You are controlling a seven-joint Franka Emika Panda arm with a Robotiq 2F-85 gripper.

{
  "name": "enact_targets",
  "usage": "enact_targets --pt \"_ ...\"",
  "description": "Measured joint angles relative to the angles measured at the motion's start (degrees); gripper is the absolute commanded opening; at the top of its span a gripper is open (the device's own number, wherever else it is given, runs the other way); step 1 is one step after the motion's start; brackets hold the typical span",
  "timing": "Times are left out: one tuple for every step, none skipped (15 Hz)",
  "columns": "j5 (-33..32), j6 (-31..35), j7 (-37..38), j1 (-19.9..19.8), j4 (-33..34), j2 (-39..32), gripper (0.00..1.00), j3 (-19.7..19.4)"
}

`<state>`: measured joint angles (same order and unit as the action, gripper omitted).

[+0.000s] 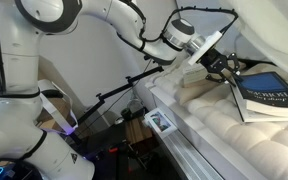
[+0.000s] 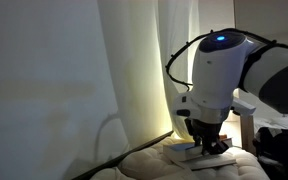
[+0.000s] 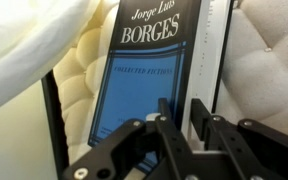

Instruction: Open the book

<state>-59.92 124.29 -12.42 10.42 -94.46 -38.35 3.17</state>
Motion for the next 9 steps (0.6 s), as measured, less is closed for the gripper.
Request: enact_targets --pt "-1.3 0.0 1.4 0.2 -0.4 0.5 0.07 0.0" --pt "-2.7 0.0 3.0 0.3 -1.0 1.2 0.06 -0.1" --pt "-4.2 0.0 4.6 0.5 -1.7 2.0 0.06 -0.1" --pt "-5.5 0.0 6.2 0.6 -2.6 3.0 0.06 -0.1" --pt "-6.7 0.0 7.7 0.6 -3.4 4.0 0.04 -0.1" --pt "-7.9 0.0 8.9 0.6 -4.2 5.3 0.0 -0.1" --pt "-8.8 -0.1 10.1 0.6 -4.9 6.6 0.0 -0.1" --pt "-9.6 -0.1 10.9 0.6 -5.6 8.2 0.0 -0.1" --pt "-10.0 -0.2 11.8 0.6 -6.3 9.6 0.0 -0.1"
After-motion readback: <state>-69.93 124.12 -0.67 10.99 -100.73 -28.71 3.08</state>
